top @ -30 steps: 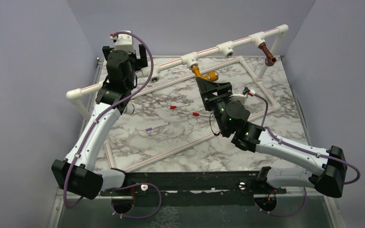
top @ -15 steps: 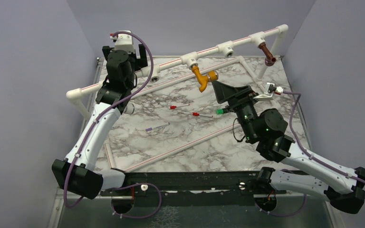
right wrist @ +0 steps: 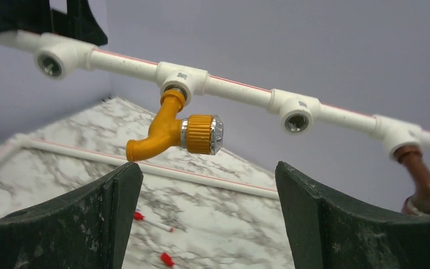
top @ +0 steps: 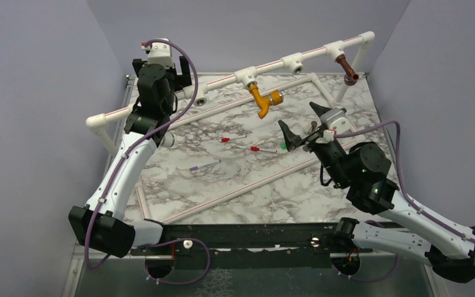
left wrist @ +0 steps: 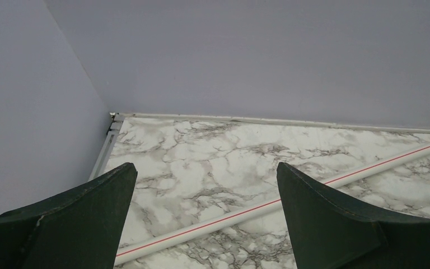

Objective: Install the water faucets

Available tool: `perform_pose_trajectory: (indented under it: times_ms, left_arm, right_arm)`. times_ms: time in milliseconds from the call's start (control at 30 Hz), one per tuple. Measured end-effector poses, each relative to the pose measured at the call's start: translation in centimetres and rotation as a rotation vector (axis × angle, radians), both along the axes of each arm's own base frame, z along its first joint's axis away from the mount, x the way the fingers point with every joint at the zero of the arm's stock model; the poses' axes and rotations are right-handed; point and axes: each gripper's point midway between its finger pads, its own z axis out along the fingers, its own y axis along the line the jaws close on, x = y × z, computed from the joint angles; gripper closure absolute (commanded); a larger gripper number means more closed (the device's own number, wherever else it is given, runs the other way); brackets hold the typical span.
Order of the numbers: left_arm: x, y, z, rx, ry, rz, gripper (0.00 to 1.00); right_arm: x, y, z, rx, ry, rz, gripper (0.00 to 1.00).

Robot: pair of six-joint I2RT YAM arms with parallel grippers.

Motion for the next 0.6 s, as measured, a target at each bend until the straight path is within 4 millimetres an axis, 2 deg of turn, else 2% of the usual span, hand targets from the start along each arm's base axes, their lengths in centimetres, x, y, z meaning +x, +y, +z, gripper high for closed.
perform_pose_trajectory:
  times_ms: [300,467,600]
  left_arm:
    - [0.2,0.0,-0.1,-0.002,0.004,-0.001,0.04]
    - [0.2,0.0,-0.1,-0.002,0.004,-0.001,0.04]
    - [0.2,0.0,-0.1,-0.002,0.004,-0.001,0.04]
  right_arm:
    - [-0.1,2.5,-1.3,-0.601,-0.307,0.065,0.10]
    - [1.4,4.3,-2.9,-0.895,-0.452,0.047,0.12]
    - [2.3,5.3,-3.2,-1.043,-0.558,0.012,0.14]
